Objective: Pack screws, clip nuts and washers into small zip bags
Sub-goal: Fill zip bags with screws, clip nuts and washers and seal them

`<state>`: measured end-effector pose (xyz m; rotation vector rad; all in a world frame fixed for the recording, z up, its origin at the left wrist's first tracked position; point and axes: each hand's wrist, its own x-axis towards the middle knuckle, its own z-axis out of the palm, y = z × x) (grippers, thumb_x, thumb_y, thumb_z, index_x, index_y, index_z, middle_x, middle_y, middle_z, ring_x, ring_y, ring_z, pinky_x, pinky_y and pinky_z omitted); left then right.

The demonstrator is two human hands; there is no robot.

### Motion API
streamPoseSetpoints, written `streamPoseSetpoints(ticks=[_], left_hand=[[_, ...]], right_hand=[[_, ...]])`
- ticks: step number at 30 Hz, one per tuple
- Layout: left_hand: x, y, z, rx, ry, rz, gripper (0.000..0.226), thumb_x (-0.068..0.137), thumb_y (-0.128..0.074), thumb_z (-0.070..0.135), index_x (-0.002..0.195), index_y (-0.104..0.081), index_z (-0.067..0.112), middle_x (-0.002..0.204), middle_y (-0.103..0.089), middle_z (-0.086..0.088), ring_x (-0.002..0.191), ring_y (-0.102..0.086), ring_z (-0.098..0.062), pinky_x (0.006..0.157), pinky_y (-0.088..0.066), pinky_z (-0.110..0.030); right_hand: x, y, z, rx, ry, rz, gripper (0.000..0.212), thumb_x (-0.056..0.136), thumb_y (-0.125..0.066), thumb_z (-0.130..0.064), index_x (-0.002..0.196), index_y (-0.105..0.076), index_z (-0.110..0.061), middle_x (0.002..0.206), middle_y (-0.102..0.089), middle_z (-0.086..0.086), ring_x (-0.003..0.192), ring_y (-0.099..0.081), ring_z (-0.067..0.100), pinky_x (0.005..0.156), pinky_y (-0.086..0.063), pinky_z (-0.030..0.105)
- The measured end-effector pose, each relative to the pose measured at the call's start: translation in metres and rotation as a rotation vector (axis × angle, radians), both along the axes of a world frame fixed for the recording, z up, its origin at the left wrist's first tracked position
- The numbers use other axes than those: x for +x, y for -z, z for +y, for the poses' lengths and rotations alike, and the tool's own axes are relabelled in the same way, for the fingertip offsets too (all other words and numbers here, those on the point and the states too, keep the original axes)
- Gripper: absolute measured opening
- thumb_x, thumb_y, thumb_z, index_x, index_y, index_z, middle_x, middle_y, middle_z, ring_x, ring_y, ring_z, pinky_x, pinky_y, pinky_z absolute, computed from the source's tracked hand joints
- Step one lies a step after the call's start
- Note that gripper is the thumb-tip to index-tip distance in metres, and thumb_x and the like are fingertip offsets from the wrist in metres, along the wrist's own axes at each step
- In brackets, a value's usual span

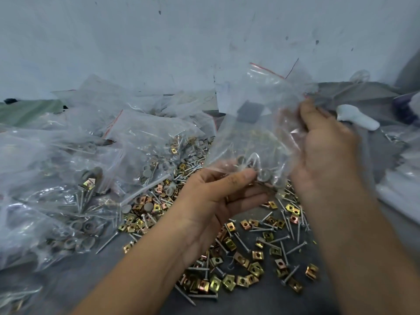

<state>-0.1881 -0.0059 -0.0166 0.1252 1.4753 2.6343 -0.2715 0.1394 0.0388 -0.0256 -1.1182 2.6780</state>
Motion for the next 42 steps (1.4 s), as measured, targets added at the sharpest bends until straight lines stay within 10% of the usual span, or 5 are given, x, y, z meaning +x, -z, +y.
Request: streamPoseSetpoints(ticks=[7, 17, 27, 36, 42], left_hand=[[-0.009, -0.003, -0.009, 0.050, -0.338, -0.102, 0.032, 0.086, -0.081, 0.030, 0.100, -0.080, 0.001, 0.113, -0.077, -0.024, 0.098, -0.078, -0.037, 0.080, -0.067, -0.045], [-0.009, -0.017, -0.040, 0.003, -0.354, -0.182, 0.029, 0.094, -0.065, 0.004, 0.121, -0.063, -0.009, 0.106, -0.078, -0.026, 0.099, -0.079, -0.037, 0.074, -0.067, -0.041], [-0.014, -0.028, -0.072, -0.380, -0.520, -0.170, 0.027, 0.112, -0.051, 0.021, 0.114, -0.075, 0.007, 0.102, -0.081, -0.017, 0.086, -0.081, -0.036, 0.065, -0.066, -0.042], [-0.012, -0.026, -0.076, -1.469, -0.769, 0.047, 0.027, 0.110, -0.053, 0.028, 0.097, -0.075, 0.017, 0.087, -0.073, -0.001, 0.079, -0.066, -0.022, 0.065, -0.042, -0.033], [-0.006, -0.022, -0.064, -1.312, -0.921, 0.159, 0.027, 0.111, -0.044, 0.019, 0.091, -0.060, 0.011, 0.076, -0.065, -0.006, 0.067, -0.057, -0.027, 0.057, -0.037, -0.044]], right_hand=[[-0.010, 0.024, -0.011, 0.178, -0.295, -0.168, 0.030, 0.103, -0.061, -0.020, 0.123, -0.065, 0.002, 0.106, -0.077, 0.015, 0.093, -0.077, 0.031, 0.087, -0.063, 0.051], [-0.020, 0.048, -0.010, 0.345, -0.393, -0.302, 0.040, 0.090, -0.072, 0.002, 0.128, -0.061, 0.002, 0.110, -0.077, 0.019, 0.096, -0.078, 0.029, 0.070, -0.066, 0.035], [-0.013, 0.044, 0.004, 0.525, -0.764, -0.273, 0.032, 0.089, -0.069, 0.006, 0.120, -0.062, 0.009, 0.104, -0.077, 0.021, 0.091, -0.077, 0.029, 0.073, -0.066, 0.036], [-0.019, 0.060, 0.005, 0.771, -0.914, -0.191, 0.033, 0.087, -0.071, -0.002, 0.117, -0.063, 0.008, 0.102, -0.077, 0.024, 0.088, -0.078, 0.033, 0.068, -0.065, 0.033], [-0.038, 0.072, 0.016, 0.907, -0.987, -0.173, 0.076, 0.035, -0.109, -0.032, 0.099, -0.078, -0.004, 0.099, -0.075, 0.026, 0.082, -0.077, 0.036, 0.065, -0.064, 0.038]])
